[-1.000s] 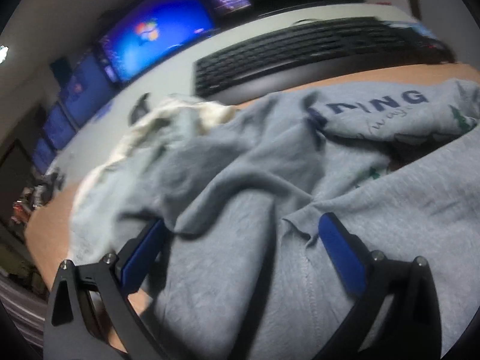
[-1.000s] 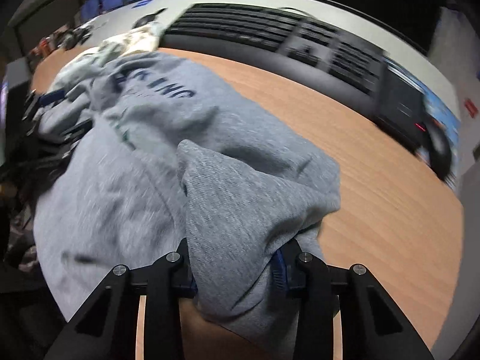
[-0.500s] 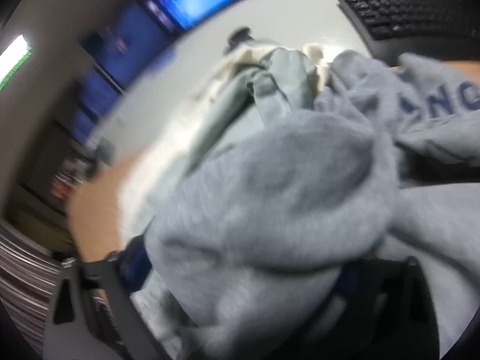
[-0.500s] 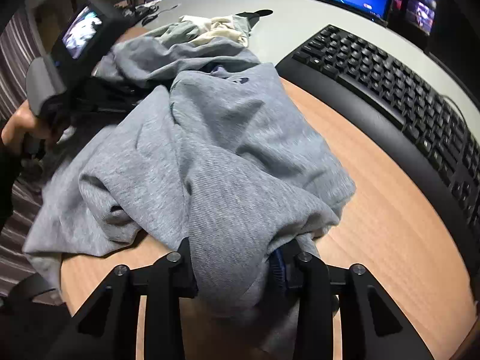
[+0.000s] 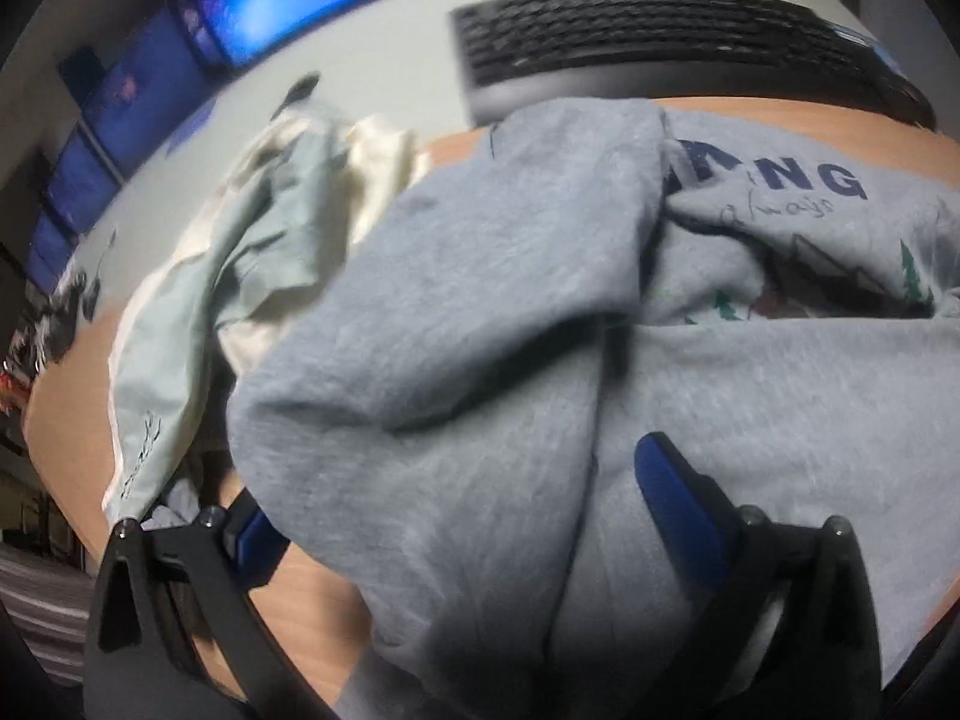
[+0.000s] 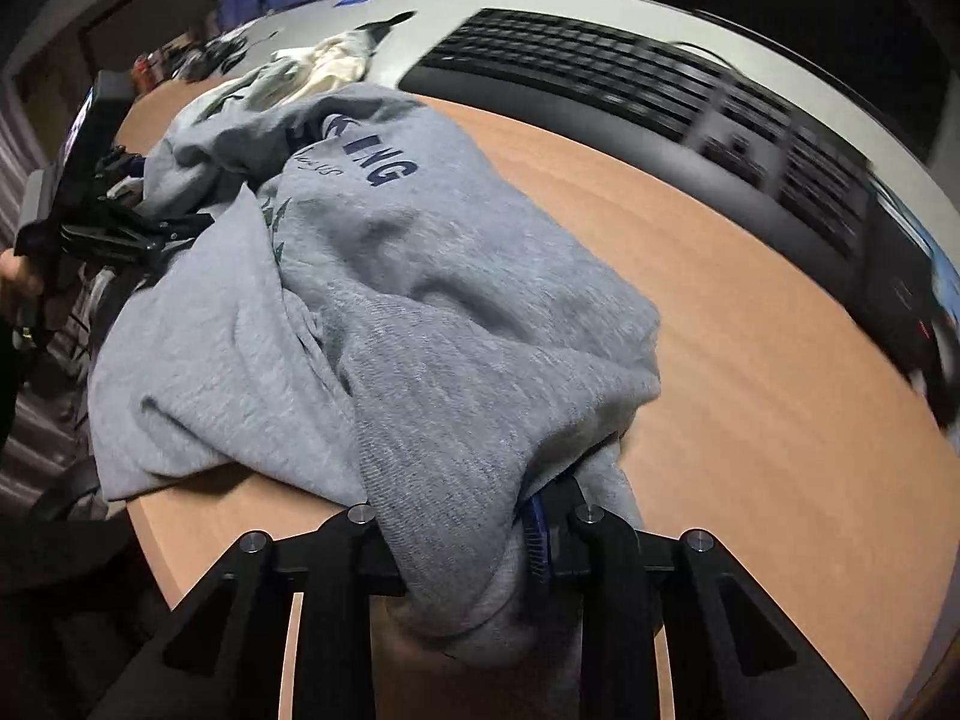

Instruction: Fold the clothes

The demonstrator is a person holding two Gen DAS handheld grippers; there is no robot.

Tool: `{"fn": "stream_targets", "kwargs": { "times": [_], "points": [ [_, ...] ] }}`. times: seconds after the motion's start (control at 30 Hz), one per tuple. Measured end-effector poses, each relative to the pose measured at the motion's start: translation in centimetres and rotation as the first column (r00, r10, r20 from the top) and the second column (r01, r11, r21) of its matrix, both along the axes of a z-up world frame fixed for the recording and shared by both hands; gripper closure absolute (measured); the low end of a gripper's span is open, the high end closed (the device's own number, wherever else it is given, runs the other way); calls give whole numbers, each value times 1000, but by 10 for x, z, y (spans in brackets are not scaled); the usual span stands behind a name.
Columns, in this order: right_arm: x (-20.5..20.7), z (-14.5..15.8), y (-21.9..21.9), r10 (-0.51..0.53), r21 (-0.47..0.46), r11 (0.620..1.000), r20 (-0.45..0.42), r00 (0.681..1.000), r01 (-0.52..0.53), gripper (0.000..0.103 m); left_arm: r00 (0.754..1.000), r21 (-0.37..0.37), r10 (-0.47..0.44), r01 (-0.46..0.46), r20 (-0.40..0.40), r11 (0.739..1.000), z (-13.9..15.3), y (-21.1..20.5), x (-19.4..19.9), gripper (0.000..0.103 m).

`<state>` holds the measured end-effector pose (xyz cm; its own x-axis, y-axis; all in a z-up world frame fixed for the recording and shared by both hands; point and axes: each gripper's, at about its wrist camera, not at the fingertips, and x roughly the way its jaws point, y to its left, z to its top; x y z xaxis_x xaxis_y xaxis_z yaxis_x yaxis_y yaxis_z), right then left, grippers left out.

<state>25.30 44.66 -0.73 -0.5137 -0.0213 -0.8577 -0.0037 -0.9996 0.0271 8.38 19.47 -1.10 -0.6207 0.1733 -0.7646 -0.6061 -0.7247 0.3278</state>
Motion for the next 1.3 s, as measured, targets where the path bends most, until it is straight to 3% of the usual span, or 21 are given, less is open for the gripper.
{"fn": "stream_targets", "kwargs": {
  "times": [0.07,0.13,0.17,0.2,0.23,0.43,0.47,0.5,0.53,0.57,0.6,0.63,0.7,0.77,0.87,0.97,1.1,1.2,1.27,1.3],
  "points": [
    [20,0,12,-38,-51,998,-6,999,38,71,994,-42,-26,21,-111,999,-3,11,27,0],
    [31,0,19,-52,-97,994,-28,998,49,51,971,-108,-56,31,-233,994,-7,21,50,0],
    [35,0,19,-54,-106,993,-38,998,50,43,966,-122,-58,28,-251,992,-8,22,56,1],
    [39,0,19,-56,-110,993,-47,997,50,31,966,-127,-57,25,-252,992,-8,24,58,1],
    [42,1,17,-58,-90,995,-52,997,53,28,966,-131,-56,23,-254,991,-7,25,61,1],
    [42,-6,7,-18,60,998,-58,998,21,16,976,-85,-50,32,-212,996,-3,24,59,2],
    [40,-7,7,-11,61,998,-66,998,15,16,982,-51,-56,47,-180,998,-3,24,52,14],
    [39,-8,7,-6,59,998,-73,997,10,23,989,-2,-68,68,-134,998,-3,23,44,27],
    [38,-7,7,-11,44,999,-74,997,15,50,993,41,-73,77,-92,996,-3,22,39,57],
    [37,-4,8,-10,21,1000,-75,997,11,70,995,61,-67,71,-71,996,-4,22,40,76],
    [35,0,9,-4,-21,1000,-75,997,2,87,993,52,-67,72,-98,996,-6,24,45,79],
    [37,4,10,-13,-28,1000,-92,996,10,87,986,34,-74,80,-147,996,-8,27,52,90],
    [41,12,12,-33,-45,999,-128,991,27,88,981,58,-90,101,-169,993,-7,25,63,91],
    [56,27,20,-75,-93,994,-187,979,58,89,991,156,-82,98,-108,983,2,15,64,91],
    [92,59,25,-127,-101,990,-280,952,103,89,995,311,-82,98,-63,945,22,-3,67,92],
    [139,99,14,-142,-74,990,-370,918,123,90,990,408,-106,136,-97,903,45,-12,88,92],
    [206,157,-18,-133,1,988,-489,862,153,90,967,459,-158,236,-202,856,74,-7,130,92],
    [238,195,-41,-119,44,984,-568,814,175,90,945,478,-228,316,-235,819,97,3,142,91],
    [253,218,-54,-109,67,980,-614,782,189,90,949,452,-252,312,-189,836,102,27,128,88],
    [243,218,-51,-118,80,975,-607,786,208,90,956,429,-258,294,-143,854,99,46,114,85]
  ]
}}
